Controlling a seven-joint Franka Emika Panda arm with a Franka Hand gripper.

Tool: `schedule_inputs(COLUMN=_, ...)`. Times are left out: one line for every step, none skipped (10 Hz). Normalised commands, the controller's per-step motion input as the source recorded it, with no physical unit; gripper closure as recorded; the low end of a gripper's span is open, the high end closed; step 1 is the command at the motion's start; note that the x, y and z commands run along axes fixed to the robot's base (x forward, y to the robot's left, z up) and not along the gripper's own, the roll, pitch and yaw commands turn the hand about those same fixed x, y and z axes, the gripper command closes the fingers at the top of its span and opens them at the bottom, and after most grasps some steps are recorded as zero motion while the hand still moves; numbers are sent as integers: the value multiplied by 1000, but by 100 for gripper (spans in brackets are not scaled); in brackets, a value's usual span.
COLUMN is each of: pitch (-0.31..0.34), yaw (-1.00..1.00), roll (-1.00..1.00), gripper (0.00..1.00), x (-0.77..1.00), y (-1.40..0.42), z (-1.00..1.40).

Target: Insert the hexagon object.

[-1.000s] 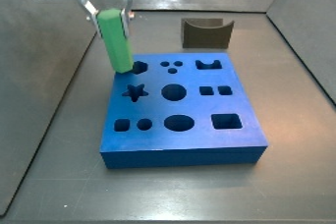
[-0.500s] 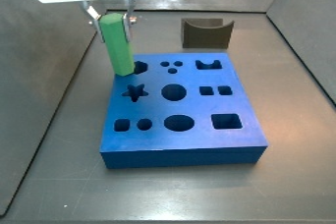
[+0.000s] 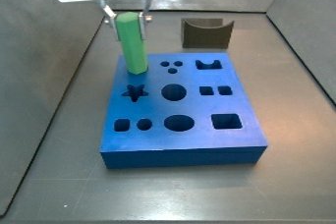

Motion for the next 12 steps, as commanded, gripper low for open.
schedule_inputs(pitch=0, yaw=-117, roll=0, gripper=100, x=271, y=0, z=-457)
schedule_inputs(pitch=-3, yaw=-83, roll=0, gripper=100, x=149, y=0, z=-406)
schedule_inputs(pitch=0, yaw=0, roll=156, gripper=100, x=0, y=63, z=-346)
schedule_inputs(pitch=0, yaw=0, roll=163, gripper=100, x=-211, y=143, z=-286)
schedule_inputs(pitch=0, yaw=0, roll=116, gripper=100, x=-334, y=149, z=-294)
schedule_inputs(pitch=1, yaw=0, roll=136, gripper=100, x=-349, y=137, z=-271)
schedule_inputs(pitch=4, yaw=0, roll=129, gripper=100, x=-257, y=91, z=-291)
schedule_inputs(pitch=0, yaw=0, roll=79, gripper=100, x=-11, y=3, z=-380)
schedule_inputs(pitch=0, yaw=0, roll=77, gripper=100, x=171, y=0, z=-440)
schedule_inputs(pitch=10, yaw=-34, roll=113, gripper=100, x=291, y=0, z=-446)
schedule_inputs(pitch=0, yaw=-89, roll=134, gripper=100, x=246, y=0, z=-503)
schedule_inputs(pitch=0, yaw=-129, roll=149, gripper=100, x=194, y=0, z=-540)
